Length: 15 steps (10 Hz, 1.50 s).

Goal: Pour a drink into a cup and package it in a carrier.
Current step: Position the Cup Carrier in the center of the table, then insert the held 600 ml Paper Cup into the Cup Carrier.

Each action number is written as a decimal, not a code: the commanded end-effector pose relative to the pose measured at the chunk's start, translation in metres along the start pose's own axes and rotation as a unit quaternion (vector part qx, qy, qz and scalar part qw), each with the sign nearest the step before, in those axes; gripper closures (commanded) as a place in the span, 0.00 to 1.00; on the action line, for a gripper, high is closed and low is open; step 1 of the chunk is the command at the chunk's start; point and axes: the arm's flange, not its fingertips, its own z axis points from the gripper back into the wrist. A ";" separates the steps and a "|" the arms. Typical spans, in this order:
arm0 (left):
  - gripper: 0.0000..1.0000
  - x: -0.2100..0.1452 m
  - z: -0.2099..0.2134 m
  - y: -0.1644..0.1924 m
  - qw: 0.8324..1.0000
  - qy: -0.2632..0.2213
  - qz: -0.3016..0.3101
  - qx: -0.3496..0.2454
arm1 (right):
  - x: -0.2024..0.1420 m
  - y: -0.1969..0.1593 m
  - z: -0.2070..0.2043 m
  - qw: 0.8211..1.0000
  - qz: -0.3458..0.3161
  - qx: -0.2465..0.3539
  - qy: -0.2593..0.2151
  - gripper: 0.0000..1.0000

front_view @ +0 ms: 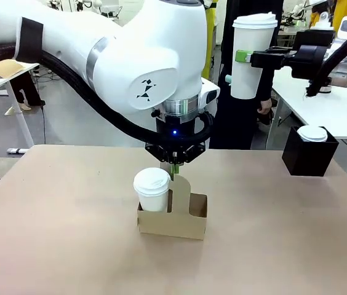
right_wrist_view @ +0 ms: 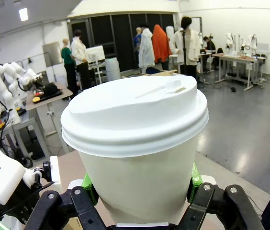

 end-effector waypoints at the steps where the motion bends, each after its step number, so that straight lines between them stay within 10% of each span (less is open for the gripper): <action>1: 0.98 -0.013 -0.018 0.000 1.000 -0.022 -0.002 0.005 | 0.003 0.001 -0.002 1.000 0.002 0.004 -0.004 0.20; 5: 0.98 0.000 0.000 0.000 1.000 0.000 0.000 0.000 | 0.003 0.001 -0.002 1.000 0.002 0.004 -0.004 0.20; 6: 0.39 0.001 0.001 0.000 1.000 -0.005 -0.002 -0.001 | 0.003 0.001 -0.002 1.000 0.002 0.004 -0.004 0.20; 7: 0.39 0.002 0.008 0.007 1.000 0.001 -0.005 -0.010 | 0.003 0.001 -0.002 1.000 0.002 0.004 -0.004 0.20; 8: 0.00 0.004 0.018 0.014 1.000 0.008 -0.011 -0.017 | 0.003 0.001 -0.002 1.000 0.002 0.004 -0.004 0.20; 9: 0.36 0.006 0.031 0.025 0.999 0.013 -0.031 -0.027 | 0.000 0.000 0.000 1.000 0.000 0.000 0.000 0.20; 10: 0.00 0.007 0.042 0.038 0.998 0.018 -0.046 -0.046 | -0.010 -0.009 -0.010 0.999 0.006 0.029 0.023 0.20; 15: 0.00 0.021 0.081 0.155 0.965 0.032 -0.220 -0.142 | -0.099 -0.007 -0.038 0.974 0.024 0.206 0.088 0.20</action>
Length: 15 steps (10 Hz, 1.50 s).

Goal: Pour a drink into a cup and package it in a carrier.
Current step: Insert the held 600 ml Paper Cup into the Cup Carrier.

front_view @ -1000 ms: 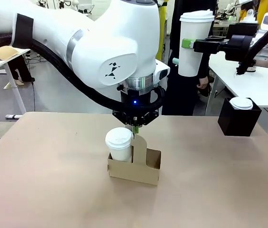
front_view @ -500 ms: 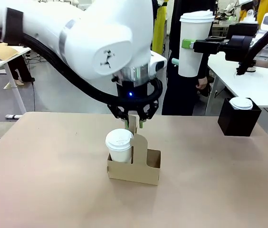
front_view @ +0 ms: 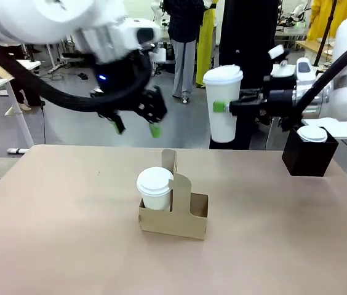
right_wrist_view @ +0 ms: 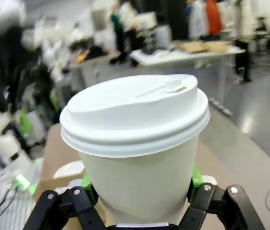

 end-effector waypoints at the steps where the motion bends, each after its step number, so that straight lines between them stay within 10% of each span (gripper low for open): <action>1: 0.00 -0.022 -0.002 0.048 0.996 0.002 -0.084 -0.026 | -0.018 0.005 0.004 0.996 0.015 0.084 0.007 0.20; 3: 0.00 -0.029 -0.020 0.069 0.994 -0.035 -0.102 -0.017 | -0.027 0.007 -0.002 0.995 -0.021 0.100 -0.018 0.20; 4: 0.00 -0.023 -0.033 0.062 0.999 -0.024 -0.014 0.026 | -0.028 0.008 -0.008 0.997 0.001 0.074 0.009 0.20; 9: 0.00 -0.029 -0.025 0.089 0.995 -0.023 -0.096 -0.008 | -0.046 0.010 -0.011 0.991 0.017 0.134 -0.025 0.20; 15: 0.00 -0.064 -0.045 0.180 0.963 -0.131 -0.229 -0.050 | -0.099 0.034 -0.041 0.963 0.027 0.262 -0.063 0.20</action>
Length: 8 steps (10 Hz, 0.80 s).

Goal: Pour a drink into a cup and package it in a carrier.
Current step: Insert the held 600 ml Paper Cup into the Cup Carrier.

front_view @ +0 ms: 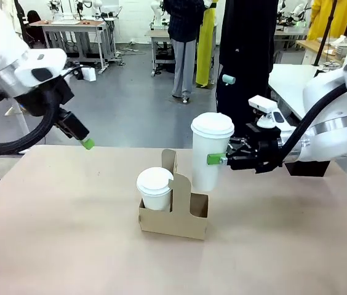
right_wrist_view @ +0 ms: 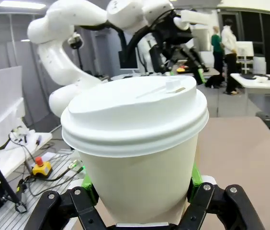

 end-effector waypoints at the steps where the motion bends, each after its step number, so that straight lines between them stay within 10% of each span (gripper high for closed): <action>1: 0.00 -0.020 -0.011 0.012 0.996 -0.051 -0.054 -0.049 | -0.010 0.003 -0.010 1.000 0.004 0.018 0.004 0.20; 8: 0.00 -0.017 -0.008 0.013 0.998 -0.033 -0.045 -0.029 | -0.052 -0.005 -0.019 0.999 -0.011 0.035 -0.005 0.20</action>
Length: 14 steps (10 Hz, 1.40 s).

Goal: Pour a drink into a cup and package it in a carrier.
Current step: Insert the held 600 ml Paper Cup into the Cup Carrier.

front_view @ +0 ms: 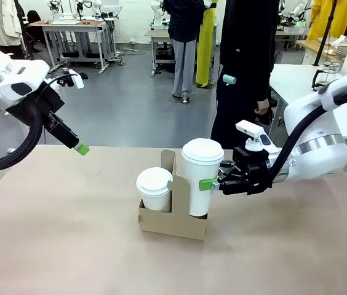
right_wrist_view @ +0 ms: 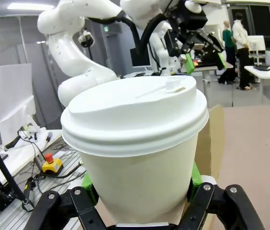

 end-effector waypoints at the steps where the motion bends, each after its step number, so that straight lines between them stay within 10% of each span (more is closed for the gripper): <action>1: 0.00 0.001 0.003 0.000 1.000 0.005 0.004 0.003 | -0.006 -0.012 0.002 1.000 0.019 0.012 -0.004 0.20; 13: 0.00 0.001 0.003 0.000 1.000 0.005 0.004 0.003 | -0.077 -0.040 0.013 0.999 0.025 0.026 0.015 0.20; 14: 0.00 0.001 0.003 0.000 1.000 0.005 0.004 0.003 | -0.074 -0.039 0.015 0.998 0.047 0.022 0.027 0.00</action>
